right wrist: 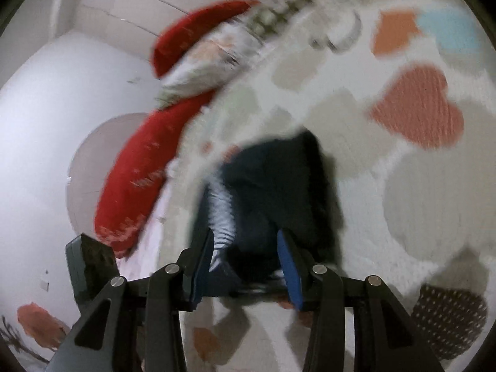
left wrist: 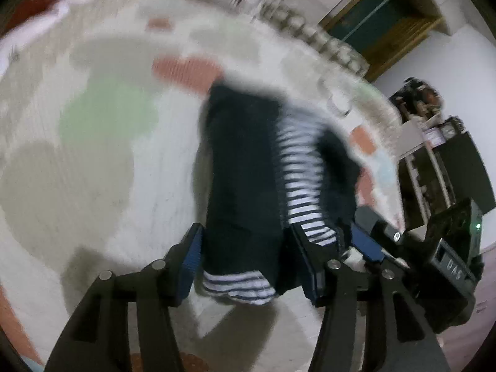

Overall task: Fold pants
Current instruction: 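Open the right gripper and pull both grippers back from the bundle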

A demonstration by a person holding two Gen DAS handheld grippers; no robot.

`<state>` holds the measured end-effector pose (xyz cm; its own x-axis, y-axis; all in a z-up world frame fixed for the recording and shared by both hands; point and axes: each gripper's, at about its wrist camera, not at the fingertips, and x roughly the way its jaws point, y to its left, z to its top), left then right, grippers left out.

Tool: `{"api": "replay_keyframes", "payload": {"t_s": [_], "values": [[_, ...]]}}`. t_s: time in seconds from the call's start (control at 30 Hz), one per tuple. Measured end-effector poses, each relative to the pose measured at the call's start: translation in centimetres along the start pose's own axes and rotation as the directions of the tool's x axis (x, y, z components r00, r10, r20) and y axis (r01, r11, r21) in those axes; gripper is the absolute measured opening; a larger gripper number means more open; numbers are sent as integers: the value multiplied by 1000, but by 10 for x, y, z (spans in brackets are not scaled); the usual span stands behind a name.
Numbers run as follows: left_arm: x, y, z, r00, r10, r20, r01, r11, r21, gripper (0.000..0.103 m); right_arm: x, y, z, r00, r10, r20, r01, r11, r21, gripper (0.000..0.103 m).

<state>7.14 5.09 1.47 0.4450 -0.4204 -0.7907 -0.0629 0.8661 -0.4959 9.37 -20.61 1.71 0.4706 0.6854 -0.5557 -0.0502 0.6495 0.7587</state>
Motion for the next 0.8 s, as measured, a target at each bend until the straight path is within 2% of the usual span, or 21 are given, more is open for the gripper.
{"api": "replay_keyframes", "payload": {"t_s": [0.17, 0.23, 0.37, 0.47, 0.53, 0.63, 0.67, 0.7, 0.73, 0.77, 0.8], "values": [[-16, 1, 1, 999, -1, 36, 2, 1000, -19, 59, -5, -10, -3, 1000, 0, 9, 0, 999, 46, 45], [-27, 0, -2, 998, 12, 56, -11, 1000, -9, 59, -19, -6, -4, 999, -14, 38, 13, 999, 32, 50], [-54, -3, -18, 992, 62, 111, -64, 998, 12, 61, -46, -5, -15, 995, -52, 87, 51, 999, 20, 51], [-73, -9, -34, 977, 124, 174, -134, 990, 47, 62, -60, -2, -26, 989, -99, 110, 99, 995, -1, 51], [-94, -20, -50, 953, 173, 250, -197, 977, 77, 63, -72, 4, -37, 978, -154, 139, 161, 986, -39, 51], [-121, -37, -69, 913, 208, 352, -261, 959, 111, 71, -88, 17, -55, 954, -234, 186, 256, 962, -99, 53], [-134, -44, -77, 888, 222, 403, -290, 950, 117, 76, -93, 22, -61, 943, -262, 204, 289, 950, -116, 53], [-142, -48, -83, 873, 228, 431, -305, 945, 118, 78, -98, 26, -67, 933, -284, 220, 316, 940, -128, 54], [-157, -56, -92, 839, 237, 489, -332, 936, 116, 85, -104, 30, -75, 924, -297, 239, 336, 932, -138, 56], [-167, -62, -99, 814, 239, 530, -347, 931, 113, 93, -110, 33, -80, 920, -301, 252, 343, 929, -142, 57], [-178, -67, -106, 789, 233, 569, -355, 928, 112, 96, -114, 36, -86, 915, -305, 263, 350, 926, -142, 59]]}}
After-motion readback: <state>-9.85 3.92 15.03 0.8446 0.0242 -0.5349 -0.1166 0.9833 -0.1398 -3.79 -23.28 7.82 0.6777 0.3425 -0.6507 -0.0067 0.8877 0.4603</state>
